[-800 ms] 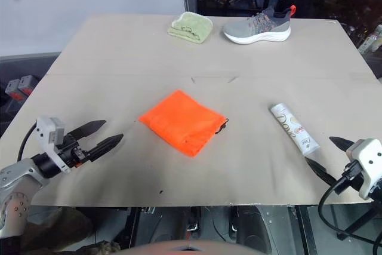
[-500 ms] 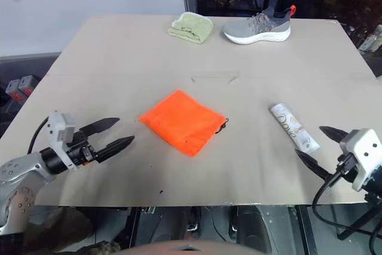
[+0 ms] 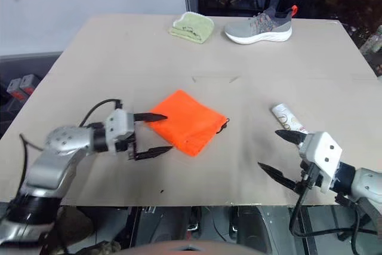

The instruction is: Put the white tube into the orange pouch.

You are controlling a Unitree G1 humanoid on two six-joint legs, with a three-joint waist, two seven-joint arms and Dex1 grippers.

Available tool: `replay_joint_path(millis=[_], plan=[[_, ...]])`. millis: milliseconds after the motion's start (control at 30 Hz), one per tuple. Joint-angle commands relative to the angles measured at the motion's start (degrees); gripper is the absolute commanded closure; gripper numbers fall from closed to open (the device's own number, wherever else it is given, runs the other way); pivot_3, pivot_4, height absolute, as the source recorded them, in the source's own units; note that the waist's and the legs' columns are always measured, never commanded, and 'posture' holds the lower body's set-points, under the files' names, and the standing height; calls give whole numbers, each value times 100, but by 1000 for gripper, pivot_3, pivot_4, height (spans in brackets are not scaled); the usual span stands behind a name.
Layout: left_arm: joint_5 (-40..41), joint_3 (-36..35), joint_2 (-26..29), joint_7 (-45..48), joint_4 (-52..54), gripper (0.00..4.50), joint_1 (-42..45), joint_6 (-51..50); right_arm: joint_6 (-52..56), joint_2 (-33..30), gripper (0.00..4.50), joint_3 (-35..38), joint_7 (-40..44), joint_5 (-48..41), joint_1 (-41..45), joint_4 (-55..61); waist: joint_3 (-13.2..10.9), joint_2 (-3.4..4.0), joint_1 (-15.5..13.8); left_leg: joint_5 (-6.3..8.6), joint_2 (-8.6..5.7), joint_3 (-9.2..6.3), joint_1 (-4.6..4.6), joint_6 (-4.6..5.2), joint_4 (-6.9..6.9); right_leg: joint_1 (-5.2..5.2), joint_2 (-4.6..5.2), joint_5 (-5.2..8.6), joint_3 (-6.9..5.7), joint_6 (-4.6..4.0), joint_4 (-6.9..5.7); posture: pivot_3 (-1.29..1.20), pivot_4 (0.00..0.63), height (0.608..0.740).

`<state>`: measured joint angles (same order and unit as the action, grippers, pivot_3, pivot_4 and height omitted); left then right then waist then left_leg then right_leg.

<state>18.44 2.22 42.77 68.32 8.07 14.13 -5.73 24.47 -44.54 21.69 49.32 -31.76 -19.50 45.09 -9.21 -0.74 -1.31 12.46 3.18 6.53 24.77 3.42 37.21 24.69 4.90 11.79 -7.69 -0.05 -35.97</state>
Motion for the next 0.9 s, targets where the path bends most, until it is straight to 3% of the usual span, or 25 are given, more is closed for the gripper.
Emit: replay_joint_path(millis=[33,233,367,567,900], plan=[[-428,681,-207,480,-678,57,779,461,216,-47,11,-183,-341,-81,242,432,1,-2,-5,-3,0,0,1,6,0,-6,-8,0,0,1,0,0,150,740],[-1038,1481,-578,1351,-2404,57,1965,1478,529,3,11,-229,-791,-114,289,790,1,-5,-47,-12,1,2,5,30,8,-5,-37,-6,-4,10,0,0,150,740],[-1192,1662,-733,1760,-3227,1591,2475,1998,661,43,0,-221,-1029,-131,266,950,2,-6,-52,-10,1,6,5,34,14,-5,-37,-6,-6,9,-2,0,150,740],[-833,1489,-1173,2154,-3903,4463,2930,2041,736,148,0,-209,-1276,-120,142,1068,10,-7,-76,-10,2,1,0,36,26,-15,-36,-3,-5,4,-10,0,150,740],[403,448,-1118,2172,-3171,4491,2811,572,1457,249,0,-344,-2215,599,-49,774,7,-11,-66,-9,3,-3,4,38,36,-11,-37,-14,9,24,-26,0,150,740]])
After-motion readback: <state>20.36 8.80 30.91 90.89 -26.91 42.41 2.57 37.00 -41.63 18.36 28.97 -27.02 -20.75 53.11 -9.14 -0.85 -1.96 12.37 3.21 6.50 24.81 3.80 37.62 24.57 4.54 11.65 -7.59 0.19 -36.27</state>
